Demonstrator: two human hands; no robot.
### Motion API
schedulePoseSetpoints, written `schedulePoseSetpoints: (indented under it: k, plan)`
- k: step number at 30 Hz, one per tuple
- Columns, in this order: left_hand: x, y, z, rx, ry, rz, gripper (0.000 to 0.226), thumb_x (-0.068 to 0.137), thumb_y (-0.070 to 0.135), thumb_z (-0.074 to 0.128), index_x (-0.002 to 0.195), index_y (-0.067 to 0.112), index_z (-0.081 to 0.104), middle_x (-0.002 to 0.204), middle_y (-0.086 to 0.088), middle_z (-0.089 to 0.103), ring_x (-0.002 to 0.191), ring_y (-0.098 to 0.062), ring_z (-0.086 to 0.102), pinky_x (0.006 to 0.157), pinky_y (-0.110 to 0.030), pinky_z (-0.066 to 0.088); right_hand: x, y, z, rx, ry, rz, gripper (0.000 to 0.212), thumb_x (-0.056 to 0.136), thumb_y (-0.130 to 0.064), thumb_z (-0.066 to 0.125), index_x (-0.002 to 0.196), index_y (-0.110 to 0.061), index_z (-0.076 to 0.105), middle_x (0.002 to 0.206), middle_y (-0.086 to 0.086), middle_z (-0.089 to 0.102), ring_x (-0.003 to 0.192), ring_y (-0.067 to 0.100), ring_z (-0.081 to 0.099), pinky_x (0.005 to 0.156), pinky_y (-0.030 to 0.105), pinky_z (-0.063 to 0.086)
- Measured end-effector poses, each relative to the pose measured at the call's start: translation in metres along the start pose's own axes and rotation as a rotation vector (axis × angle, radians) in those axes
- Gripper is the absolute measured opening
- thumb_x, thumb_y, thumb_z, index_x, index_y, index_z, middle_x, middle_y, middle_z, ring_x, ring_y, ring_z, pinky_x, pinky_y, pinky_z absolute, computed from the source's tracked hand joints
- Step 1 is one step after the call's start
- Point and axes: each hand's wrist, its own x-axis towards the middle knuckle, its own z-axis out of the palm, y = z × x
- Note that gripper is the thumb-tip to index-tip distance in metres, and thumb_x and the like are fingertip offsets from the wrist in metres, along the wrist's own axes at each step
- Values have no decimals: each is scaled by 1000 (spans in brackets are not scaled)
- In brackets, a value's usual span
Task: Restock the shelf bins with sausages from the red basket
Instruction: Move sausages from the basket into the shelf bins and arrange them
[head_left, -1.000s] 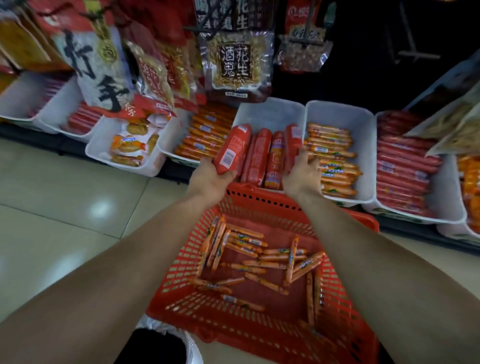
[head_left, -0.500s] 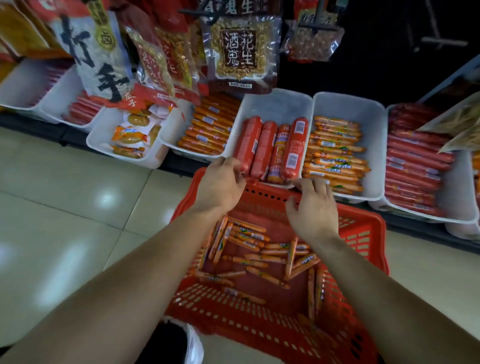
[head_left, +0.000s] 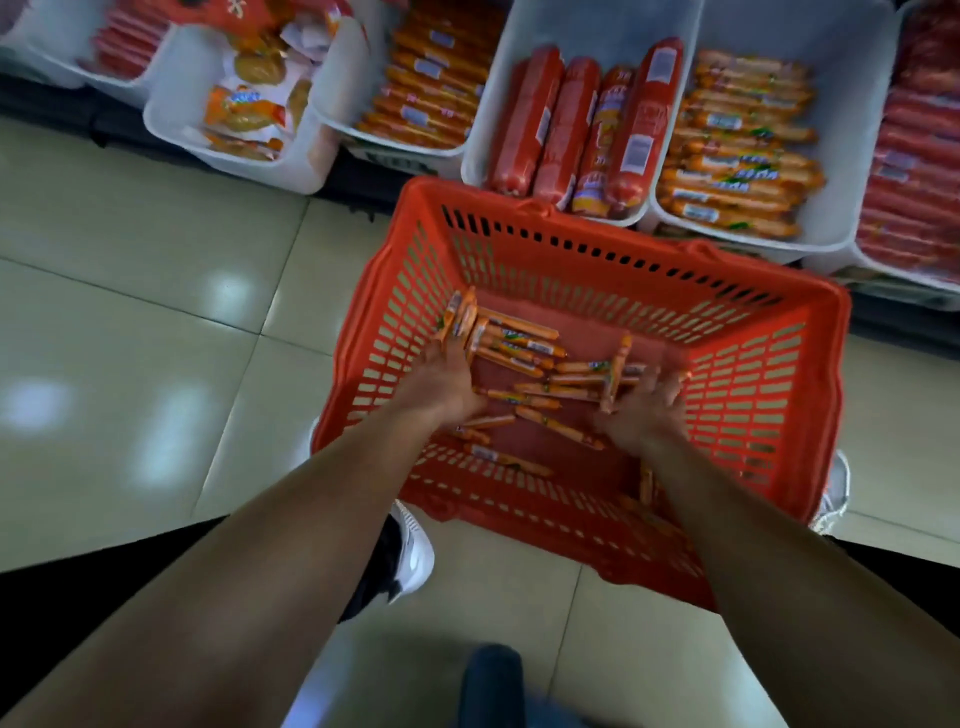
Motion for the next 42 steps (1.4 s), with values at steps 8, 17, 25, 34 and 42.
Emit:
schedulePoseSetpoints:
  k: [8,17,25,34,42]
  plan:
    - [62,19,24,-110,319,-150,95,79,37,79,150,6,24,150,-20,32,140,-38,31,112,-46,33,35,-17,32,-47,222,-277,123,64,-63,77,155,-13,12,159,9,21,145,39,20,113,58,27]
    - [71,0,39,28,339,194,79,72,25,81,138,24,38,132,-7,50,117,-33,53,93,-45,46,54,-13,23,-447,228,-631,127,76,-70,65,156,-16,-18,163,4,-25,152,24,-17,123,48,-1]
    - [85,0,28,211,281,331,117,62,47,87,152,23,16,160,-6,14,149,-32,10,119,-51,23,70,-44,5,-648,202,-713,123,71,-61,74,156,-11,1,150,7,26,137,28,29,116,46,24]
    - [100,12,27,433,187,427,109,61,52,86,147,20,26,141,-7,36,132,-31,36,109,-45,35,64,-21,13,-726,158,-732,56,85,-51,63,124,-14,48,124,9,51,117,28,50,96,43,43]
    - [78,22,40,230,131,245,79,71,40,83,130,12,39,120,-13,60,112,-33,59,88,-39,46,48,-7,2,-732,-39,-615,45,84,-29,66,124,-14,52,127,8,59,117,30,59,94,39,50]
